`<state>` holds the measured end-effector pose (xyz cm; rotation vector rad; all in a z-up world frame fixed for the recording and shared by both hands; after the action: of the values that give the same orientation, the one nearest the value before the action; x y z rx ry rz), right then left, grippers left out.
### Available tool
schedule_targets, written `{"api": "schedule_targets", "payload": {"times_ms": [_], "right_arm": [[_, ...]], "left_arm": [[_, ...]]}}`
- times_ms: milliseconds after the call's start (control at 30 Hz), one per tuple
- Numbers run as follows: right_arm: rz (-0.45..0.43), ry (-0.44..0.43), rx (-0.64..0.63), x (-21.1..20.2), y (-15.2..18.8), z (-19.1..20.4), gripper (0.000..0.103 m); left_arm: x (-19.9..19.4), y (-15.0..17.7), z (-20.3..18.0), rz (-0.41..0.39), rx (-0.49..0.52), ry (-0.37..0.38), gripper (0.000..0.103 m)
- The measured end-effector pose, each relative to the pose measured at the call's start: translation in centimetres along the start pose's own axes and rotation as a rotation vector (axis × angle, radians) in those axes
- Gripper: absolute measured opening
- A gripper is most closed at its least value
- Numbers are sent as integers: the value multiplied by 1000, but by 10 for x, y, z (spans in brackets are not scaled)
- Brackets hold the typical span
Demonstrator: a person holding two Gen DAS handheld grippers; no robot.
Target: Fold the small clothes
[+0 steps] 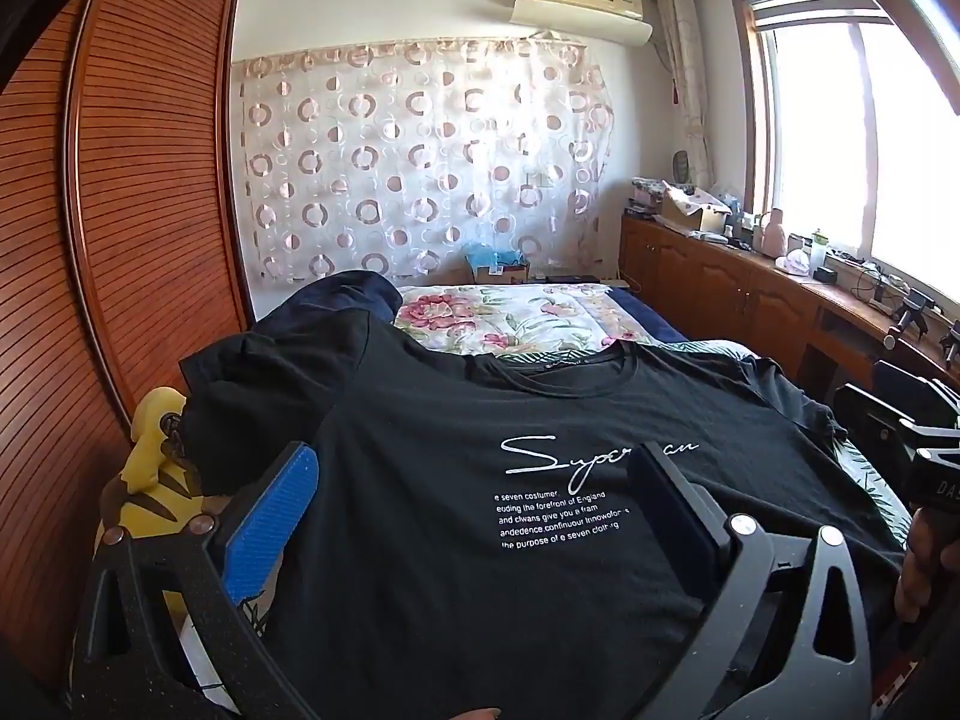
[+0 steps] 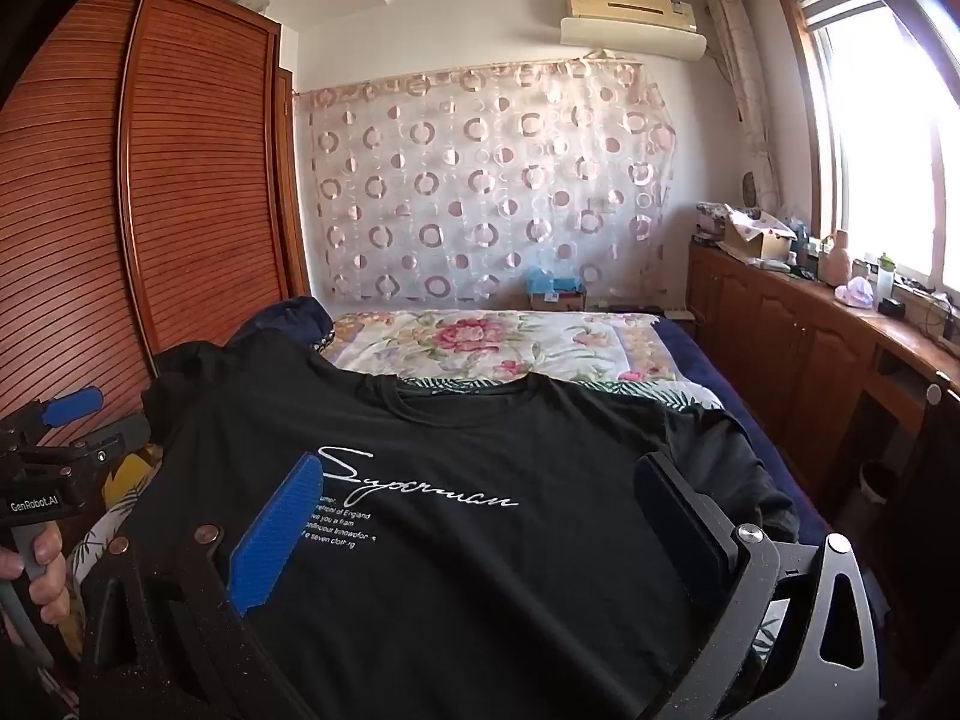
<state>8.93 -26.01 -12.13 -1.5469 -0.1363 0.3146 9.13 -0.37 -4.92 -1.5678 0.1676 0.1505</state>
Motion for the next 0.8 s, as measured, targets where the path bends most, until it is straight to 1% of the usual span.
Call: {"api": "schedule_targets", "payload": {"times_ms": [800], "right_arm": [[-1,1,-5,-2,3,4,103]], "left_arm": [[-1,-9,0,-11,9,1,103]]}}
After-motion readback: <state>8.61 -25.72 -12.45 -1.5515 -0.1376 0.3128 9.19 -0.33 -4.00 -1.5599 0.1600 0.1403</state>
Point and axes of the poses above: each gripper's, at about its wrist camera, not at the fingertips, and x roughly the way its jaws point, z to its left, y to its underside, the point moved 10 cm from there along x, roughly the way its jaws point, and after that the axes turned 14 degrees about -z, right-handed, at the moved point
